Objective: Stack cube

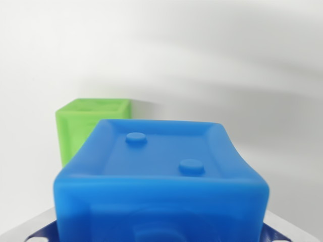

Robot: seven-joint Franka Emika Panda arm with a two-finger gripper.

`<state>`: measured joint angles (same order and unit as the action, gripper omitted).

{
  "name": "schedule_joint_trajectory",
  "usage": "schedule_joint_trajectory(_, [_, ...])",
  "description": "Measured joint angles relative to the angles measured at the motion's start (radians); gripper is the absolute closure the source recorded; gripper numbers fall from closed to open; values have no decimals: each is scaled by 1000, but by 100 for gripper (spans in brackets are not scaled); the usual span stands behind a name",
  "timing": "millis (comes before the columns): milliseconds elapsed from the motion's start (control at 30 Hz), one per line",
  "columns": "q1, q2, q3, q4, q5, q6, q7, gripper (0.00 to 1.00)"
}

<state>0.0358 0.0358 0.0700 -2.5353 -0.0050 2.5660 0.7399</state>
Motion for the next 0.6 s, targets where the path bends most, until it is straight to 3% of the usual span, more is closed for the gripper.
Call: schedule_joint_trajectory(600, [41, -43, 27, -40, 3, 0, 64, 100])
